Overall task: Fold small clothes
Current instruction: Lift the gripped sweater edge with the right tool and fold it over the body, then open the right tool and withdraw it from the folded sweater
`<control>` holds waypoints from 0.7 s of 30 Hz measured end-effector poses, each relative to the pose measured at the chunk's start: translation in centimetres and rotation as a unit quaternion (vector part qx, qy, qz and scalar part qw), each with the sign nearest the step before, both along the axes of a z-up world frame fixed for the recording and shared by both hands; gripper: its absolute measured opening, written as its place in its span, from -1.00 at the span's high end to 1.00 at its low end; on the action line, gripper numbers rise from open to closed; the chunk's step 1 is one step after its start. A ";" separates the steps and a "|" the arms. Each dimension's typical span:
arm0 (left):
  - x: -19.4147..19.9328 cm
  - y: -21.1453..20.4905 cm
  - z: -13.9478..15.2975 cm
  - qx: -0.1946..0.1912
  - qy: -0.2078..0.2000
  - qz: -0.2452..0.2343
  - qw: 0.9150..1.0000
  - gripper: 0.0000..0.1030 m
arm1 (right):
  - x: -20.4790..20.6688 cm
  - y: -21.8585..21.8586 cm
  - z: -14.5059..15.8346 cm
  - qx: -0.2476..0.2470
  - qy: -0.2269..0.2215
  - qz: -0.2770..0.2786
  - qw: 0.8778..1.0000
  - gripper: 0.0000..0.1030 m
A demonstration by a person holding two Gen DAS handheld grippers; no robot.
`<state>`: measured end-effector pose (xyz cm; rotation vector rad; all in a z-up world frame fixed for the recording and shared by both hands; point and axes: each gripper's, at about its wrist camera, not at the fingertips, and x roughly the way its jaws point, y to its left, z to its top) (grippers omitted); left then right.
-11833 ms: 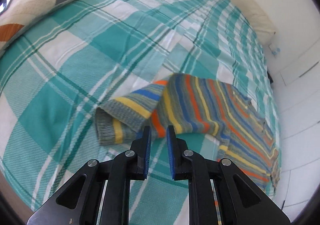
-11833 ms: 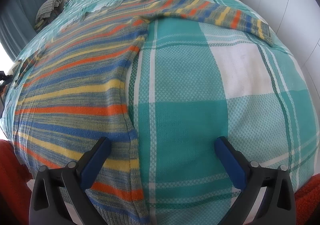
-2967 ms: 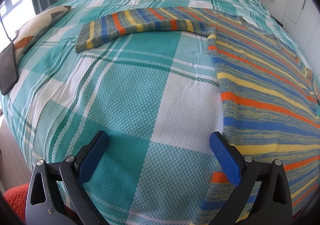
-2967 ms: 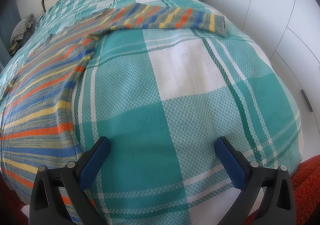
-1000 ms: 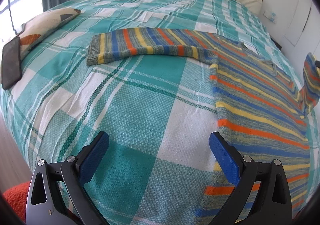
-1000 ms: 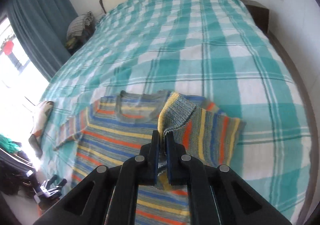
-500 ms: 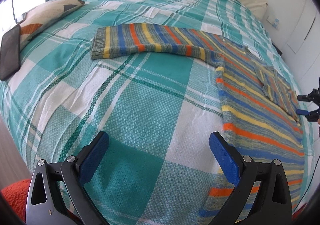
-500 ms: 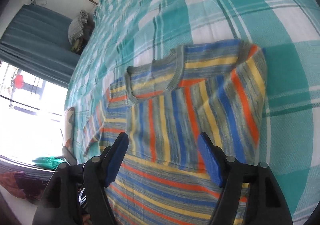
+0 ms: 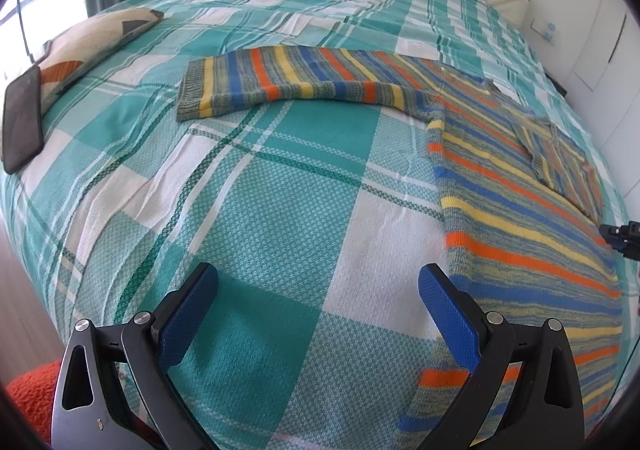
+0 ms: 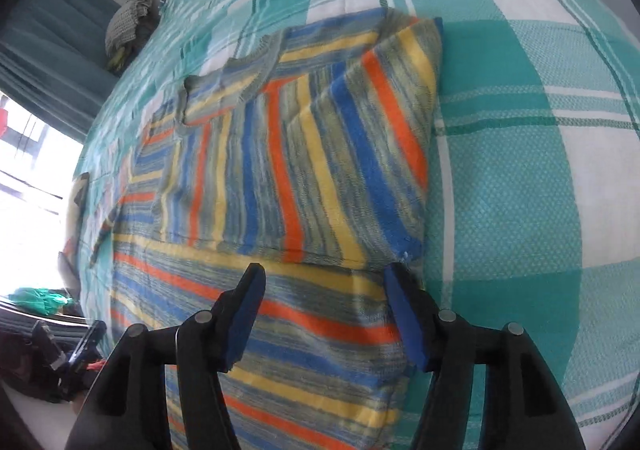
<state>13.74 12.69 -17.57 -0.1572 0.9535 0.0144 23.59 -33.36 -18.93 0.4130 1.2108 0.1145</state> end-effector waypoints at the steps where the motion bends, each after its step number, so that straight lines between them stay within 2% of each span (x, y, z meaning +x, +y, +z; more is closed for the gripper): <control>1: -0.2 0.0 0.1 0.002 -0.002 -0.001 1.000 -0.95 | -0.6 0.2 0.2 -0.027 -0.018 -0.001 0.999 0.17; 2: -0.3 0.1 0.2 0.002 -0.003 -0.003 1.000 -0.96 | -1.5 0.4 0.8 -0.053 -0.038 -0.004 0.998 0.14; 4: -0.3 0.3 0.2 -0.001 -0.003 -0.006 1.000 -0.96 | -4.0 0.7 2.5 -0.090 -0.084 -0.010 0.992 -0.14; 6: 0.0 0.3 0.1 -0.005 0.000 -0.005 1.000 -0.96 | -7.0 0.5 4.0 -0.099 -0.124 -0.010 0.987 -0.37; 9: 0.3 0.2 -0.2 -0.012 0.009 -0.001 1.000 -0.96 | -11.5 -0.4 4.8 -0.137 -0.146 -0.019 0.980 -0.40; 12: 0.3 -0.6 -0.6 -0.003 0.016 -0.007 1.000 -0.96 | -15.8 -2.5 3.8 -0.159 -0.142 -0.059 0.975 -0.40; 16: 0.2 -2.0 -1.3 0.040 0.022 -0.023 0.999 -0.97 | -20.1 -6.3 0.6 -0.149 -0.100 -0.104 0.978 -0.43; 19: -0.1 -2.4 -1.4 0.053 0.017 -0.022 0.998 -0.97 | -22.2 -7.2 0.0 -0.136 -0.108 -0.123 0.977 -0.45; 21: -0.1 -2.3 -1.5 0.049 0.017 -0.016 0.999 -0.97 | -21.9 -6.9 0.1 -0.141 -0.101 -0.123 0.977 -0.57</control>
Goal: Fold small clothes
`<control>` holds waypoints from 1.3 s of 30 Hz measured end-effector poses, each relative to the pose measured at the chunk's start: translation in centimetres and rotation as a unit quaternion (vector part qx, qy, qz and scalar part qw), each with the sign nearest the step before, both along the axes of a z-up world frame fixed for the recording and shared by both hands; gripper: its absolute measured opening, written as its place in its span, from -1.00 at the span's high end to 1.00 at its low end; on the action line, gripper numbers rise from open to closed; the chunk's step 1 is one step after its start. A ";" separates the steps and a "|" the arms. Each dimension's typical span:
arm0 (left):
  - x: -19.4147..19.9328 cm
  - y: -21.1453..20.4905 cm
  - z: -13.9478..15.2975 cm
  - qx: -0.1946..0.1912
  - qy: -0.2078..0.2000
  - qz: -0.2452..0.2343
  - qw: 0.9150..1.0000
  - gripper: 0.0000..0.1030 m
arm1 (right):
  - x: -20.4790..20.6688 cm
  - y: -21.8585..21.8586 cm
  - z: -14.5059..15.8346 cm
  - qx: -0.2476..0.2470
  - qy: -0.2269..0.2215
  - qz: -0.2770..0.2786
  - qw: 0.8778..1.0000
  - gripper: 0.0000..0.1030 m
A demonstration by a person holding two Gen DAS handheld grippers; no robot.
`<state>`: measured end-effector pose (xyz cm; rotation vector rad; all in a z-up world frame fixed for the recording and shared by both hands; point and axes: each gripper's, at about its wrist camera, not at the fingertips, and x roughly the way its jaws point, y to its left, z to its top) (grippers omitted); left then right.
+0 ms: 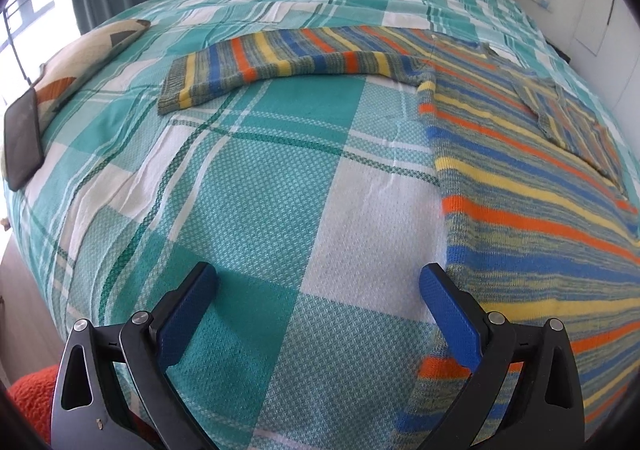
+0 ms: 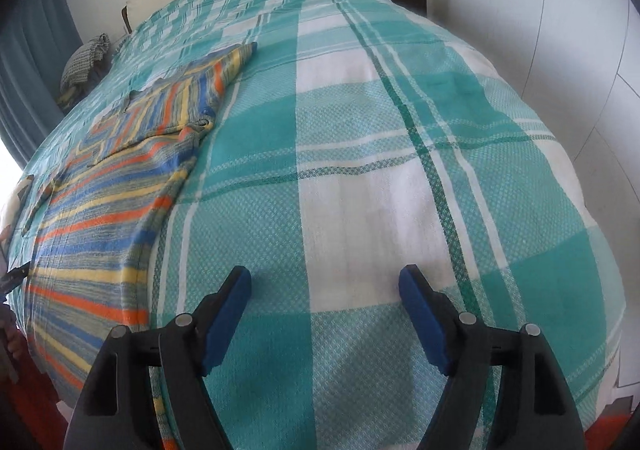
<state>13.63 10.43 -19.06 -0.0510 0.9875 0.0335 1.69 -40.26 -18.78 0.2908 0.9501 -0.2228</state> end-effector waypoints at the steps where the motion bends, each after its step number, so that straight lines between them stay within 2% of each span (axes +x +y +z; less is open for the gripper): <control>1: 0.0 0.1 -0.1 -0.002 0.000 0.002 1.000 -0.98 | 0.2 0.2 -0.1 -0.003 0.002 0.000 1.000 -0.61; 6: -0.2 -0.2 -0.4 0.010 -0.002 -0.001 1.000 -0.99 | 0.3 2.6 -1.1 -0.062 0.015 0.018 0.998 -0.92; 8: -0.1 -0.2 -0.4 0.009 -0.001 -0.001 1.000 -0.99 | 0.3 3.0 -1.3 -0.074 0.019 0.022 0.997 -0.95; 39: 0.2 0.0 -0.4 0.002 0.006 -0.001 1.000 -0.99 | 0.1 3.5 -1.9 -0.089 0.008 0.019 0.996 -1.00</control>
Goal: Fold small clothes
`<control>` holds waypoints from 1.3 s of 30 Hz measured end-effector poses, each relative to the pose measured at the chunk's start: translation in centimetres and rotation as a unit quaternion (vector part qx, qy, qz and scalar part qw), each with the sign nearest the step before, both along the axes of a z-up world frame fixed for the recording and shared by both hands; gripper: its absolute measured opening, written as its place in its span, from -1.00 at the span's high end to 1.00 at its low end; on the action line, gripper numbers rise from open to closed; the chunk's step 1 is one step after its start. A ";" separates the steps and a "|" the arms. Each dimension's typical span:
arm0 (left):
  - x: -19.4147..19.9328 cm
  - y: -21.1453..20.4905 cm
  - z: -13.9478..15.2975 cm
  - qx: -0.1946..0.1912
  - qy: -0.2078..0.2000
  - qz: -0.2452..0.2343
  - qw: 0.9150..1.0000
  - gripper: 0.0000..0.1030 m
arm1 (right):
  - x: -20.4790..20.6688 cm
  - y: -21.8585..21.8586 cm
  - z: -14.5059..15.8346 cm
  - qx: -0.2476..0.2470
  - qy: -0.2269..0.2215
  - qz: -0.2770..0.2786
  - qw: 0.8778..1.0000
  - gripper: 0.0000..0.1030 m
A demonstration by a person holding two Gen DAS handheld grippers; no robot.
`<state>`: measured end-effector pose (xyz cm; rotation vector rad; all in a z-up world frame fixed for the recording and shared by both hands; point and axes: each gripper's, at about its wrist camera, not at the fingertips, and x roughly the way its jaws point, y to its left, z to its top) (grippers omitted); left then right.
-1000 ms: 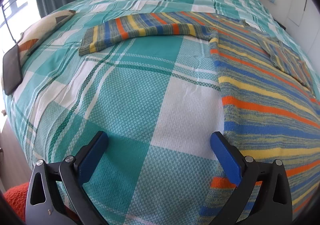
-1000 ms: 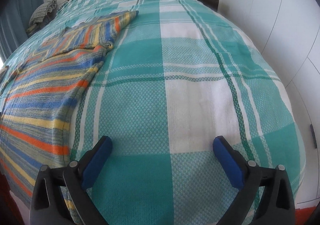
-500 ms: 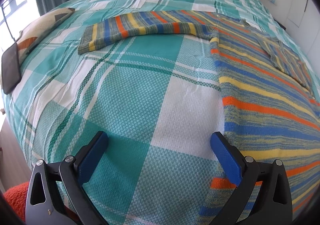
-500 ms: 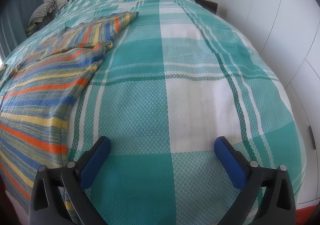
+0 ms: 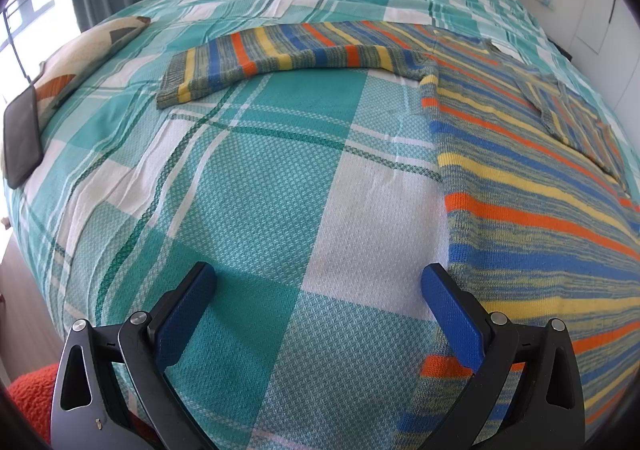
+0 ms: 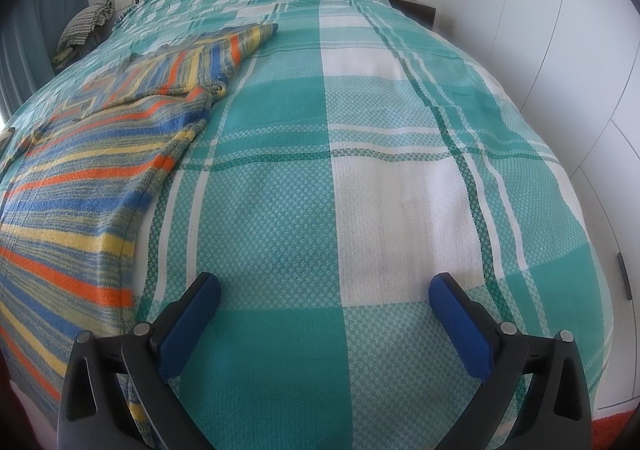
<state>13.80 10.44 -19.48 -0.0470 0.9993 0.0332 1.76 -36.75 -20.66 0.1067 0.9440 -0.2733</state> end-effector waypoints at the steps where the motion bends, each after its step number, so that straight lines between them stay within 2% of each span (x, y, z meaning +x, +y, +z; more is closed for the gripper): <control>1: 0.0 0.0 0.0 0.000 0.000 0.000 1.000 -0.99 | 0.0 0.0 0.0 0.000 0.000 0.000 1.000 -1.00; 39: 0.0 -0.1 0.0 0.001 0.000 0.000 1.000 -0.99 | 0.2 0.0 0.0 -0.009 -0.001 0.002 1.000 -1.00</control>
